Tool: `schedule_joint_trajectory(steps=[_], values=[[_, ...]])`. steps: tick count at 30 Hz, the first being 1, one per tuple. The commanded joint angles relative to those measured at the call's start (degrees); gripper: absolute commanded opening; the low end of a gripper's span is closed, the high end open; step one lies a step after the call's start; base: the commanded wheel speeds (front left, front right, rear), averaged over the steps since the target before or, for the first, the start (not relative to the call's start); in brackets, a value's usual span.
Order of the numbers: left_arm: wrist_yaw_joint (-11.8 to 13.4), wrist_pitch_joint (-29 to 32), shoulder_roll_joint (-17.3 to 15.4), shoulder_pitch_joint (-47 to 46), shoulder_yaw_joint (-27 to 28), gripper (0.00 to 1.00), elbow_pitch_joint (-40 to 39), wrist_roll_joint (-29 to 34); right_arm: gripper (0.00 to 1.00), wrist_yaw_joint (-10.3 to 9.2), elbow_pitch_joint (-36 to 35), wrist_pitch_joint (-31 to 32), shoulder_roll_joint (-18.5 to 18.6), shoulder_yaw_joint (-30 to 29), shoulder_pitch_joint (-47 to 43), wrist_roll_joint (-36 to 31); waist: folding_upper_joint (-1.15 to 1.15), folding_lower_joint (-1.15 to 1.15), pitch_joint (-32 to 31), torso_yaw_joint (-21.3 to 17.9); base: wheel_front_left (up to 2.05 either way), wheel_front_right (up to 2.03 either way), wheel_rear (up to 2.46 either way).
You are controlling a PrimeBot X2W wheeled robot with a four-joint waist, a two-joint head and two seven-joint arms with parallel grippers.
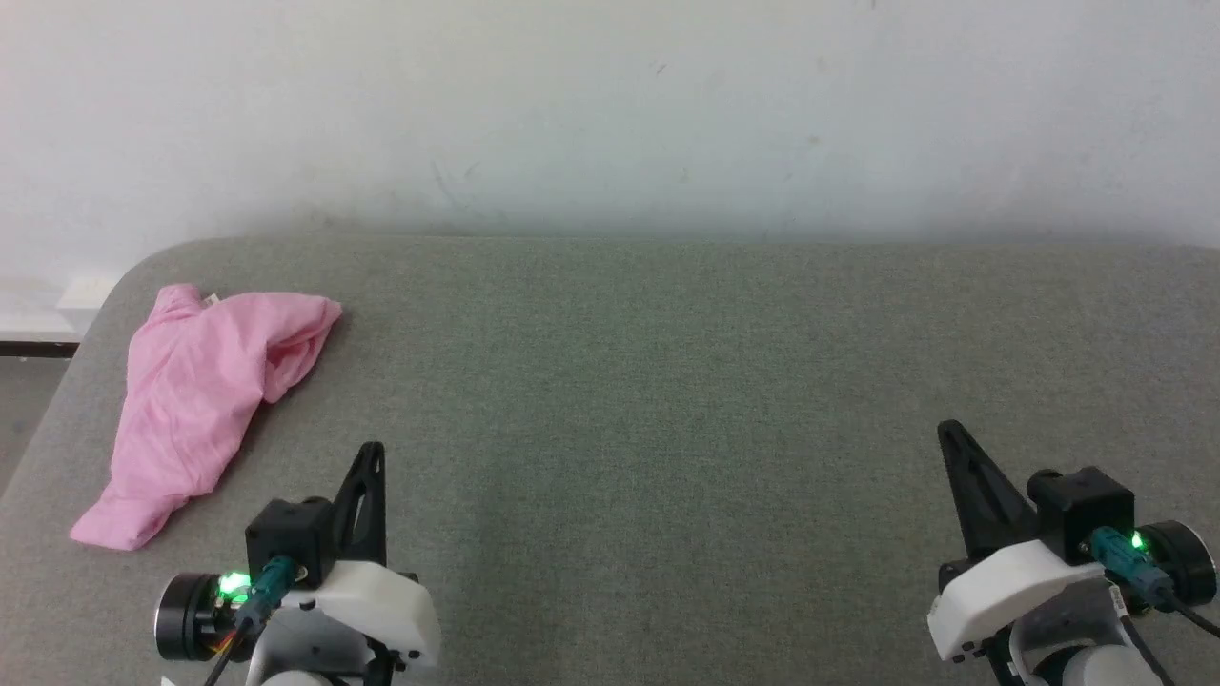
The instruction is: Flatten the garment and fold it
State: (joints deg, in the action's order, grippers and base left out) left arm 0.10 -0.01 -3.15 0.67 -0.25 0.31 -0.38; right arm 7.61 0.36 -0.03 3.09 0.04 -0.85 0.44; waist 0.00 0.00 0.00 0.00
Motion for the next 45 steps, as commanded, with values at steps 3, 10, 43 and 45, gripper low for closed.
schedule_joint_trajectory(steps=[3,10,43,45], values=[[-0.10,0.01,0.27,-0.67,0.25,0.00,-0.31,0.38,0.00,-0.12,-0.36,0.03,-0.22,-0.04,0.85,-0.44,0.00,0.00,0.00,0.00,0.00,0.00,0.00],[-0.10,0.01,0.27,-0.67,0.25,0.00,-0.31,0.38,0.00,-0.12,-0.36,0.03,-0.22,-0.04,0.85,-0.44,0.00,0.00,0.00,0.00,0.00,0.00,0.00],[1.36,-3.21,0.03,1.01,-1.44,1.00,-0.08,-0.92,1.00,-0.02,0.25,-3.21,-0.01,-0.54,-0.50,1.61,0.00,0.00,-0.18,1.79,0.00,0.00,0.00],[1.45,-3.45,0.04,1.16,-1.50,1.00,-0.14,-0.97,1.00,-0.02,0.26,-3.45,-0.02,-0.48,-0.58,1.61,0.00,0.00,-0.26,2.27,0.00,0.00,0.00]])
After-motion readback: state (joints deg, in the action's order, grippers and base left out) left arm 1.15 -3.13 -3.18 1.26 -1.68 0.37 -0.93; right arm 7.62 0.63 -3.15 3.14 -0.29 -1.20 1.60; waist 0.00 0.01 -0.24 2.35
